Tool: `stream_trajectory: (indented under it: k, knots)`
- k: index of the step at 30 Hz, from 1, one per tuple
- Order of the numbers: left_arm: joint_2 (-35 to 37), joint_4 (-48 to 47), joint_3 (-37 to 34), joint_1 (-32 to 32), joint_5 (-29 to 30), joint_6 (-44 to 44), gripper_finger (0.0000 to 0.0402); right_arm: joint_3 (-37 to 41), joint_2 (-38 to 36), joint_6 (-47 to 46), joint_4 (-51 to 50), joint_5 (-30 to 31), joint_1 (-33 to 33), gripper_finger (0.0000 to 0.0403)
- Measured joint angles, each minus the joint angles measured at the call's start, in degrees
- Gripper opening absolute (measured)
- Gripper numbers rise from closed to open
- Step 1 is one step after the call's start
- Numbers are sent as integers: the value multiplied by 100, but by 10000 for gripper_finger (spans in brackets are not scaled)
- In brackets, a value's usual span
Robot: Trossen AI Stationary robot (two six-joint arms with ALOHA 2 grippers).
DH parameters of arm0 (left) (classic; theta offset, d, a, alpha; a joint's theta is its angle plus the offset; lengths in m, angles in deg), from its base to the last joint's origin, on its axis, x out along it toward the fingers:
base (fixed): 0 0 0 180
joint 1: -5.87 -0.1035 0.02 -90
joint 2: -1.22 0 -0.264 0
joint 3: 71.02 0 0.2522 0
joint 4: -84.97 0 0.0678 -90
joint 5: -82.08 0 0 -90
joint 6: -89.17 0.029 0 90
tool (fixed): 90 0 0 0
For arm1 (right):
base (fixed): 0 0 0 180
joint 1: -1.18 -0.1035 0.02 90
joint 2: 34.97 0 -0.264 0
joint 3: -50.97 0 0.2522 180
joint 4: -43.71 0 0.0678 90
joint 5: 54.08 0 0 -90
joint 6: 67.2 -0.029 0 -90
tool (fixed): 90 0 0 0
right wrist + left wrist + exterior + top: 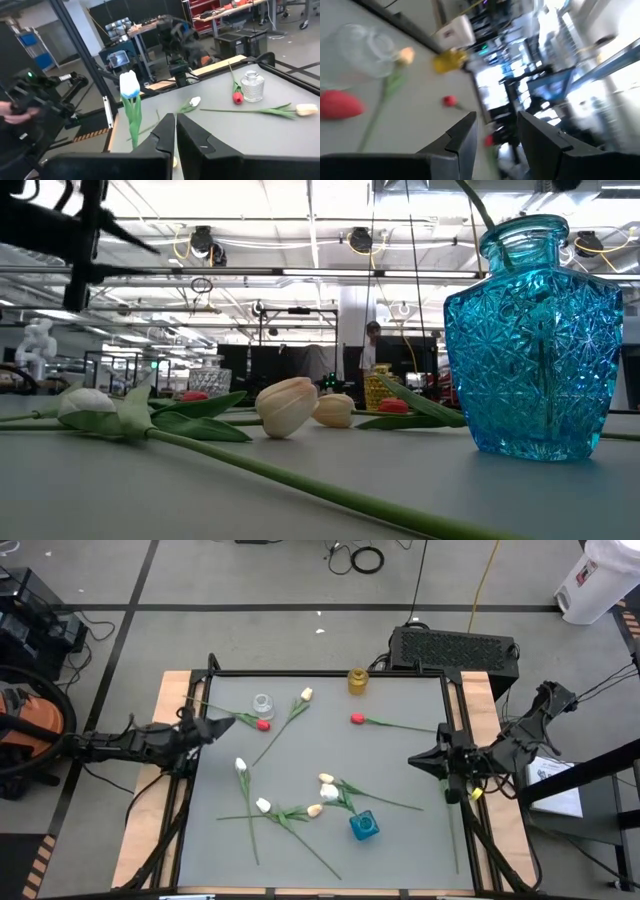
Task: Sort flowers into vase by color
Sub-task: Put the top white tulip into the blue vase
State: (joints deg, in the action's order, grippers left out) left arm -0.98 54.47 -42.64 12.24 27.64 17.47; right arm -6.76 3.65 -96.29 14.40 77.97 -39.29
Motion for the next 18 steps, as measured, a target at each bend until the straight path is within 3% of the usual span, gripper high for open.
stream_trajectory:
  k: [8,18]
  knots:
    - [0,948,0,0,-284,-2,148,0,27,2,-66,-2,0,11]
    - [-2,1400,0,0,-874,-4,148,0,27,2,-48,-2,0,11]
